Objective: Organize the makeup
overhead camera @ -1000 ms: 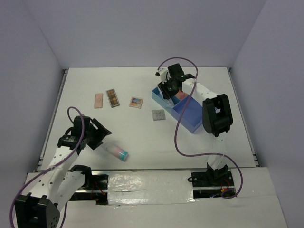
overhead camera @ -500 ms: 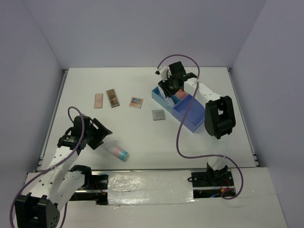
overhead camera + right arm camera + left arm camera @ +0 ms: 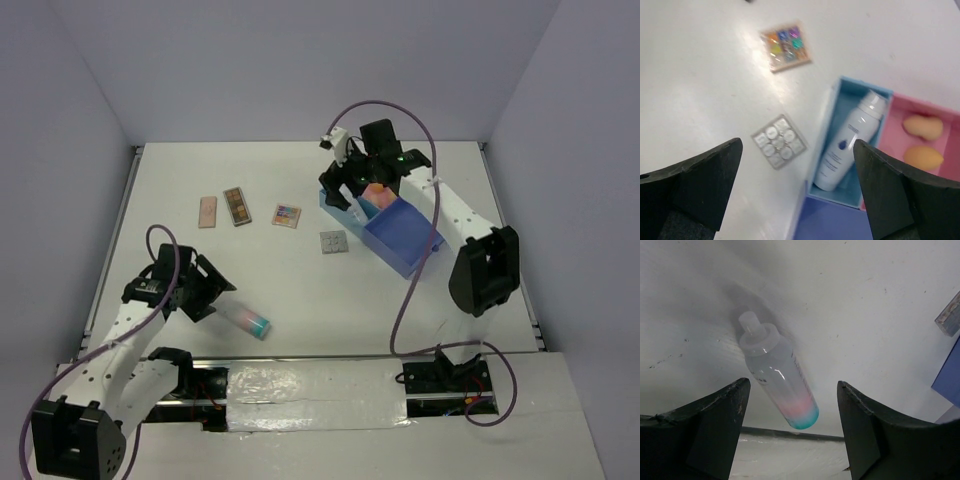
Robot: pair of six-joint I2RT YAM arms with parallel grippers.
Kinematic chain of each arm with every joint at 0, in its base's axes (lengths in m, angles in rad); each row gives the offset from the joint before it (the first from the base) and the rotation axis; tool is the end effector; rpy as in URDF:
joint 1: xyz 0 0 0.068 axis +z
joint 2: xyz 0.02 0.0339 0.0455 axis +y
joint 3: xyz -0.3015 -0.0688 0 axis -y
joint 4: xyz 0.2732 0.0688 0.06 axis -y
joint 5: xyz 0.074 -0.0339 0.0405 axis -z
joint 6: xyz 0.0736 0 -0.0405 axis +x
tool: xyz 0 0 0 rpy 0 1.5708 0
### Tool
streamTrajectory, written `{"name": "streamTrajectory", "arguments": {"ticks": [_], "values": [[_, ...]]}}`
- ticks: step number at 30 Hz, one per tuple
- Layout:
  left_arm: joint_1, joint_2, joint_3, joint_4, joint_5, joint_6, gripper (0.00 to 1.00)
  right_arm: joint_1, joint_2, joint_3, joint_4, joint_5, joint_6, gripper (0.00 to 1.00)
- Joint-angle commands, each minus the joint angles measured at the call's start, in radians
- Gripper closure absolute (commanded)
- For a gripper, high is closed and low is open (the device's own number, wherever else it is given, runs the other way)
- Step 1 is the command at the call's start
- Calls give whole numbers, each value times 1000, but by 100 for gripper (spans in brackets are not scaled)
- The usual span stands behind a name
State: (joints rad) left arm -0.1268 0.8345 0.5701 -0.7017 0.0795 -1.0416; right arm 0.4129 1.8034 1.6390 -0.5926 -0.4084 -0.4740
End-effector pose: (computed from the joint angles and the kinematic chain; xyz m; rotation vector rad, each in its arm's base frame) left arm 0.1785 -0.0286 0.2022 -1.1314 2.3723 -0.5393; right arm 0.4204 0.2161 0.3242 -1.1632 1.9742 0.4424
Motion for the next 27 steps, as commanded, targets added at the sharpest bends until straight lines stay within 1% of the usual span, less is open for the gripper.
{"name": "streamTrajectory", "arguments": {"ticks": [1,5,9,13,18,20,21,22,23,24,25,27], "values": [[0,12,47,-65,19,31,18,70,-73,-40,-36,-142,-18,0],[-19,15,40,-76,11,11,19,113,-119,-151,40,-124,9,0],[-60,75,16,-38,17,-21,21,121,-118,-151,59,-127,70,0],[-152,146,14,16,-18,-75,21,122,-128,-151,63,-118,84,0],[-194,250,16,73,-50,-103,23,121,-157,-171,74,-98,90,0],[-200,281,10,90,-61,-103,26,116,-176,-188,80,-95,100,1],[-201,290,8,111,-64,-101,29,113,-180,-194,88,-95,103,0],[-201,298,5,122,-63,-100,43,110,-193,-199,91,-95,107,0],[-201,314,2,134,-58,-94,51,106,-196,-208,93,-96,113,0],[-201,325,4,142,-55,-90,56,101,-200,-212,94,-96,117,0],[-203,336,5,155,-49,-86,66,98,-213,-217,96,-95,120,1],[-204,367,27,159,-35,-64,75,89,-225,-226,99,-98,127,0]]}}
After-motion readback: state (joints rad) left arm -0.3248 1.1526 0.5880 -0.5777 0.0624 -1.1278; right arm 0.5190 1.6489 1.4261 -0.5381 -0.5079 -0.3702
